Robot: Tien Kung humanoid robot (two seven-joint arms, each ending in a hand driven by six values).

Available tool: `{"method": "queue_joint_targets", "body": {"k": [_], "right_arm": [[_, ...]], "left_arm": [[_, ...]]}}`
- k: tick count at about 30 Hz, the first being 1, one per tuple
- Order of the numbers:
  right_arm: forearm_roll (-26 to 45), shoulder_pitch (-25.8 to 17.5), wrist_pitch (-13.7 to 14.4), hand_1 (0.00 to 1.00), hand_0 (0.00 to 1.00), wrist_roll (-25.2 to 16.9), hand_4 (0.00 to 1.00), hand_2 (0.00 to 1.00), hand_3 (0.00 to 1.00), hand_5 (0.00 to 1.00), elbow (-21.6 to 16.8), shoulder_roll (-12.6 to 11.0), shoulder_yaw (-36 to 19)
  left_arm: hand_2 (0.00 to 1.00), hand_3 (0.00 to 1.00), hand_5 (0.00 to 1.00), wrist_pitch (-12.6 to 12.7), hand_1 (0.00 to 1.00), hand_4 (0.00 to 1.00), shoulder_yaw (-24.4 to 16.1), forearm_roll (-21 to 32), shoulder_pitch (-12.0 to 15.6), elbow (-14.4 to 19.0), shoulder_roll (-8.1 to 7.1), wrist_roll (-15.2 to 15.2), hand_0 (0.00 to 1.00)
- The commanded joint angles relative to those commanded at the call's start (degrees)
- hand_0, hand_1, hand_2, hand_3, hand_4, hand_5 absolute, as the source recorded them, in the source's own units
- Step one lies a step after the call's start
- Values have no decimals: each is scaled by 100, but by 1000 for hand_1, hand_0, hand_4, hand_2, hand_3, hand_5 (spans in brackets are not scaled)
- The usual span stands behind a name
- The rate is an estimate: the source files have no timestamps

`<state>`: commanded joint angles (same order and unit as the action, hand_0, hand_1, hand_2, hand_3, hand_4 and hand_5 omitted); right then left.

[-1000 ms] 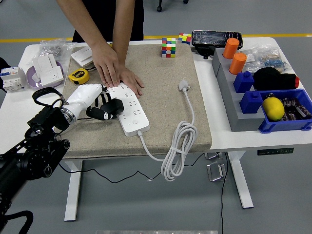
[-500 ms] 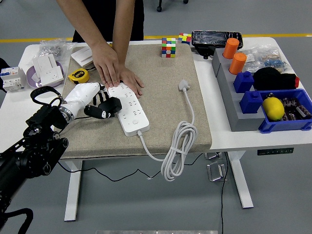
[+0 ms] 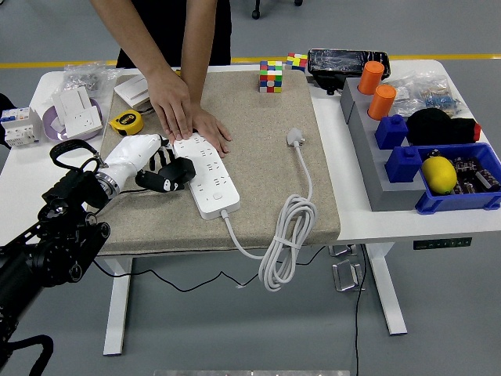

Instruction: Pick up the plug,place it near the board,insert it into the board,press the button

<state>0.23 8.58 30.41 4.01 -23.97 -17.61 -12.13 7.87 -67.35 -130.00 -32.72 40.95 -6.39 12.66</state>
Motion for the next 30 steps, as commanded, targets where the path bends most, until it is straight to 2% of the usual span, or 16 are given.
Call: {"method": "queue_joint_targets", "body": {"k": [29,30], "right_arm": [[38,17,0,794,820,-15,998,754,760,998,2,-3,7],[46,18,-2,794,820,-15,998,754,760,998,4,-1,9]], "left_arm": [[258,292,149,-76,312,549,38,0,-32,-59,4,11,455],[362,354,176,-96,410,685,36,0,-35,-60,3,13,471]]}}
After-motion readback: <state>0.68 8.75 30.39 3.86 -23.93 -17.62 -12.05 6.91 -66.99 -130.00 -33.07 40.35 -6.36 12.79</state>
